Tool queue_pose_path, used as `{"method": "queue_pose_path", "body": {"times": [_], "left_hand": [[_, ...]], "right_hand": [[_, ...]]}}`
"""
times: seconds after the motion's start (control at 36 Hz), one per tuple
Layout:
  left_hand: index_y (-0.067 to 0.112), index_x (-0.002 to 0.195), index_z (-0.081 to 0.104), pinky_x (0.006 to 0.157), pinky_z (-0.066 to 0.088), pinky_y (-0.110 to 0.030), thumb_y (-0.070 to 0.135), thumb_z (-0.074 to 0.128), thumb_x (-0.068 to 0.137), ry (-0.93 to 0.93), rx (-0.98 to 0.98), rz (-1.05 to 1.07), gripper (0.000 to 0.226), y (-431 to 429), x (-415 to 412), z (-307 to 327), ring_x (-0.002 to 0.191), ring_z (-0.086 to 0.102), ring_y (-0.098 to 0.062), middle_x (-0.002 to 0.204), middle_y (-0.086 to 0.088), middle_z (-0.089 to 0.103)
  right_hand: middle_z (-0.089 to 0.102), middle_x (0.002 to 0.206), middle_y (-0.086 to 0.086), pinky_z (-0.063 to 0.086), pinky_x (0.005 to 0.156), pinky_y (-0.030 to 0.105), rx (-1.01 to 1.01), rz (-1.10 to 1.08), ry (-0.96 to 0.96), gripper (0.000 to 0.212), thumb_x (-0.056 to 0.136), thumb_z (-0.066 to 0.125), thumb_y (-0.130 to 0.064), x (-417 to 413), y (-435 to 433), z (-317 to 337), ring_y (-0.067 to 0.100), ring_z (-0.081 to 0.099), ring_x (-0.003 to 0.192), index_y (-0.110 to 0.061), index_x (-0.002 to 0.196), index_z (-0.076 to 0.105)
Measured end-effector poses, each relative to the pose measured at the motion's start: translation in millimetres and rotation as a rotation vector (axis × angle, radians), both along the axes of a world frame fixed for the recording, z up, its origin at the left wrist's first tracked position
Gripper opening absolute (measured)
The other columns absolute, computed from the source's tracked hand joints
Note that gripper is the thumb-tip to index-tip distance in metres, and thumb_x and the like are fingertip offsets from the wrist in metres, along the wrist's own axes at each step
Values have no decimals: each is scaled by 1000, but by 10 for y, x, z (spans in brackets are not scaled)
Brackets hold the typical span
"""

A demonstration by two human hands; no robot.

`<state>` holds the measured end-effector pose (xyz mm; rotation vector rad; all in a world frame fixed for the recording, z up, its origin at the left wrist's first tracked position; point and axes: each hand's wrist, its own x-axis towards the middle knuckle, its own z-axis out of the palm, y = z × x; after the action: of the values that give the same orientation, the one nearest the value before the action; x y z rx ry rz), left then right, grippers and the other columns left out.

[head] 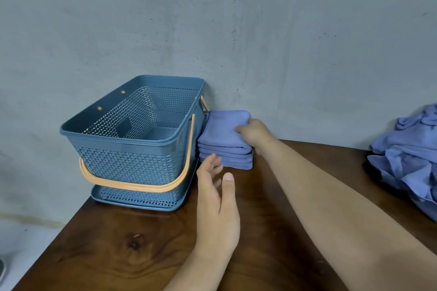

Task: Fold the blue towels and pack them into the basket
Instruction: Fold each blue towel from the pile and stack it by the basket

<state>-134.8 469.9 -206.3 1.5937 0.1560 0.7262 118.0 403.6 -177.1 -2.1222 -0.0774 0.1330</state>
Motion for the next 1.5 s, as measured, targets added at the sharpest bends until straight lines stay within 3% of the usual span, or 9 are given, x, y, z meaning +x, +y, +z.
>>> {"method": "queue_pose_path", "body": {"times": [0.25,0.39,0.53,0.64,0.83,0.97,1.11,1.33,1.5], "left_hand": [[32,145,46,111,43,-20,24,53,109,54,43,-52,38,-2,28,-66,136,52,-3,141,23,55],[32,145,48,115,46,-35,31,55,107,124,183,-101,39,-31,43,-144,136,50,2,140,21,55],[33,149,45,119,41,-36,35,59,105,163,335,-196,46,-102,-12,-150,141,45,2,144,21,52],[38,153,42,118,41,-30,40,59,105,188,480,-278,51,-194,-107,-104,142,38,9,148,25,47],[49,155,33,105,53,-34,46,56,105,182,732,-389,55,-347,-210,-119,142,36,8,151,32,41],[49,152,36,111,48,-34,50,55,104,199,794,-455,52,-605,-172,-124,138,41,7,151,28,43],[48,151,36,105,47,-29,52,55,103,209,877,-506,51,-1069,-155,-108,99,56,-7,148,24,46],[37,155,40,115,38,-26,43,54,106,184,945,-487,52,-1558,106,-87,134,48,-3,151,21,46],[50,146,42,109,46,-30,45,57,103,266,780,-569,46,-1415,222,-282,127,48,2,141,32,46]], "right_hand": [[60,144,7,43,96,34,-32,-21,-85,69,101,62,-52,-337,-411,-105,28,58,131,-16,157,42],[66,121,-8,43,90,25,-18,13,-142,51,102,63,-47,-901,-938,-302,11,63,114,-28,148,52],[63,124,-20,42,87,8,-29,43,-189,40,103,65,-40,-1568,-1550,-324,-7,61,109,-45,141,55],[62,126,-24,45,93,14,-29,51,-224,36,102,65,-41,-1981,-1985,-298,-10,60,110,-55,135,58],[61,126,-24,47,98,21,-7,-28,-303,33,103,67,-32,-2410,-2608,-340,-2,63,114,-47,132,66],[60,125,-25,51,95,22,-36,-138,-318,29,104,64,-34,-2607,-2943,-384,-5,62,114,-46,131,66],[60,124,-25,48,95,16,-34,-226,-329,27,104,63,-32,-2680,-3041,-375,-10,60,112,-42,129,68],[58,124,-25,49,94,18,-69,-303,-397,25,105,62,-34,-2661,-3138,-294,-9,59,112,-40,129,67],[58,117,-23,50,92,22,-136,-371,-473,23,104,62,-34,-2405,-3424,-30,-5,58,108,-34,126,67]]}}
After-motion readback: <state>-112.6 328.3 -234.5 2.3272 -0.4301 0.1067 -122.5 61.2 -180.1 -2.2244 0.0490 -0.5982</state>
